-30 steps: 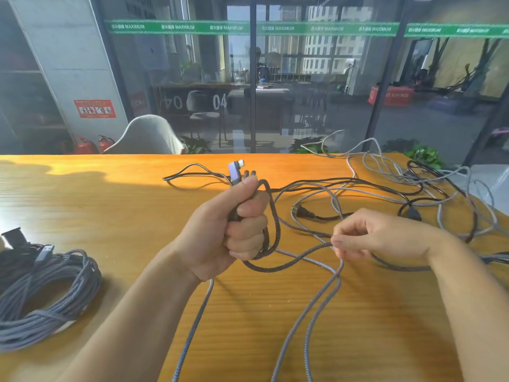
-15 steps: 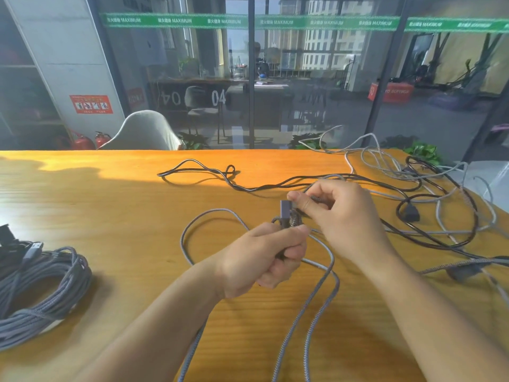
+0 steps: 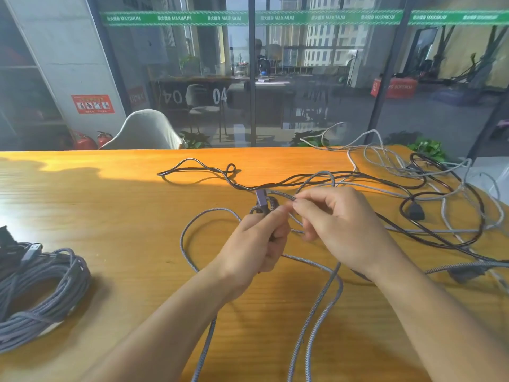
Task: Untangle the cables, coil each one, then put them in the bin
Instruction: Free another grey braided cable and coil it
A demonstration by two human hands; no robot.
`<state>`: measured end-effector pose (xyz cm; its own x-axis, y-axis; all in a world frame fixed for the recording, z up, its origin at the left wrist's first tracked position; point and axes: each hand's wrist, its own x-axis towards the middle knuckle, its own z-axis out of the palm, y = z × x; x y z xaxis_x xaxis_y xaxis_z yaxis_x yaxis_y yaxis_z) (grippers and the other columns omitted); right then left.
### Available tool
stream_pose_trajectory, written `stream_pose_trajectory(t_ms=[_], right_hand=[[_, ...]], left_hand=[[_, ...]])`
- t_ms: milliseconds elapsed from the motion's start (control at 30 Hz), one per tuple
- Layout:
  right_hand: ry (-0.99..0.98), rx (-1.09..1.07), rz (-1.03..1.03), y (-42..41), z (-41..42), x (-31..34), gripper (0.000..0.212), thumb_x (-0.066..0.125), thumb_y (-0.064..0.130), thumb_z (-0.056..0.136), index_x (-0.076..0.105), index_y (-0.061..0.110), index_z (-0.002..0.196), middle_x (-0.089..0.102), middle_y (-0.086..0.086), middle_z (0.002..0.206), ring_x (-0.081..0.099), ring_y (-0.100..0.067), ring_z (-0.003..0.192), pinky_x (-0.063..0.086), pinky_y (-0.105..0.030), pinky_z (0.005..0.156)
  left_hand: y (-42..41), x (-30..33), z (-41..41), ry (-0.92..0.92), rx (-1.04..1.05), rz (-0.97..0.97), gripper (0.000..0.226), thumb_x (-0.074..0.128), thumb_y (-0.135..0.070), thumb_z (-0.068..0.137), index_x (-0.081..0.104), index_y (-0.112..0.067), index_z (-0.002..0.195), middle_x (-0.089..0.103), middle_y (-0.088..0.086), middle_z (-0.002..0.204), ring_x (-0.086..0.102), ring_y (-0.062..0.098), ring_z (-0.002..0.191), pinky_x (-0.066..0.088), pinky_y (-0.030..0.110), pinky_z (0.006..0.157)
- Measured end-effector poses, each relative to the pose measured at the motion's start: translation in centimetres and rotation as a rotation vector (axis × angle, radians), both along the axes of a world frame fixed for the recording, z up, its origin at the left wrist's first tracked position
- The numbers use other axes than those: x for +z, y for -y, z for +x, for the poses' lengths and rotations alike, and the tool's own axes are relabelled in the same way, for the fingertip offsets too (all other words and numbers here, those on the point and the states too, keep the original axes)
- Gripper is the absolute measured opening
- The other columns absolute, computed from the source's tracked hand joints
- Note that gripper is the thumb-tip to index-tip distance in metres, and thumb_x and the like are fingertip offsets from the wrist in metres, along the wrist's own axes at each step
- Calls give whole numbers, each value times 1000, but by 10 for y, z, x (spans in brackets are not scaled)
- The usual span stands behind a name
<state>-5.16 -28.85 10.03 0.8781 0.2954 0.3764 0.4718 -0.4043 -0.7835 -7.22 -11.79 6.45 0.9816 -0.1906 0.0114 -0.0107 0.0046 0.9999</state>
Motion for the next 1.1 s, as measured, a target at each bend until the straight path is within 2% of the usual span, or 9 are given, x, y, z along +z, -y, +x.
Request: stream_pose_trajectory(t_ms=[133,333,467,600,667,800,900,967,1100], right_hand=[[113,31,-202,-3,-8,-1,36,55,33,105,66,28,71,66,4,58,57,-12,55,46,-30,60],[107,148,-216,-7,-11,-4,36,53,34,106,64,26,73,62,3,57,53,-12,51,41,-27,54],[82,314,-266,-13,-19,-9,35,56,27,107,66,23,73,67,6,63,58,-17,56,46,-33,58],[197,441,-446,-27,-26,-17,37,55,37,105,58,28,70,68,11,69,63,-17,69,48,-39,66],[145,479,-442,-27,-25,-17,34,53,39,106,63,30,75,71,12,76,65,-16,71,50,-41,67],[-82,553,-429,-22,-20,-16,29,51,34,110,75,26,96,74,16,87,55,-20,64,45,-45,63],[-124,549,-429,-19,-12,-22,28,50,34,110,75,25,101,74,16,96,66,-9,89,50,-35,83],[-71,523,-449,-17,-3,-29,31,49,39,110,75,24,104,73,15,101,64,-7,106,48,-29,94],[205,378,-550,-8,23,-44,28,53,57,103,68,34,108,62,25,104,54,-4,111,40,-28,100]], left_hand=[[-14,6,4,3,98,-133,41,43,-39,110,37,-22,72,19,0,63,12,17,55,10,28,50],[-17,12,0,-23,89,-330,39,36,-39,104,40,-22,69,14,0,64,8,14,52,12,24,43],[-17,15,1,-32,172,-298,48,47,-55,102,39,-23,66,19,-1,62,8,17,55,9,30,49],[-27,14,7,-27,223,-400,45,47,-48,107,39,-22,71,19,-2,64,13,14,50,18,23,41],[-31,16,8,3,199,-456,44,44,-45,108,39,-21,73,18,-1,64,14,14,50,15,25,44],[-32,22,3,28,84,-527,43,40,-47,109,39,-19,77,21,-2,65,16,16,54,16,30,53],[-33,27,0,26,5,-570,43,38,-49,109,38,-18,80,26,0,67,25,18,55,27,28,55],[-36,31,-2,32,-38,-599,43,35,-49,110,37,-18,79,26,-2,64,27,16,51,28,27,53],[-42,33,-4,0,-187,-663,44,36,-51,107,39,-21,75,29,-9,52,28,5,37,23,22,42]])
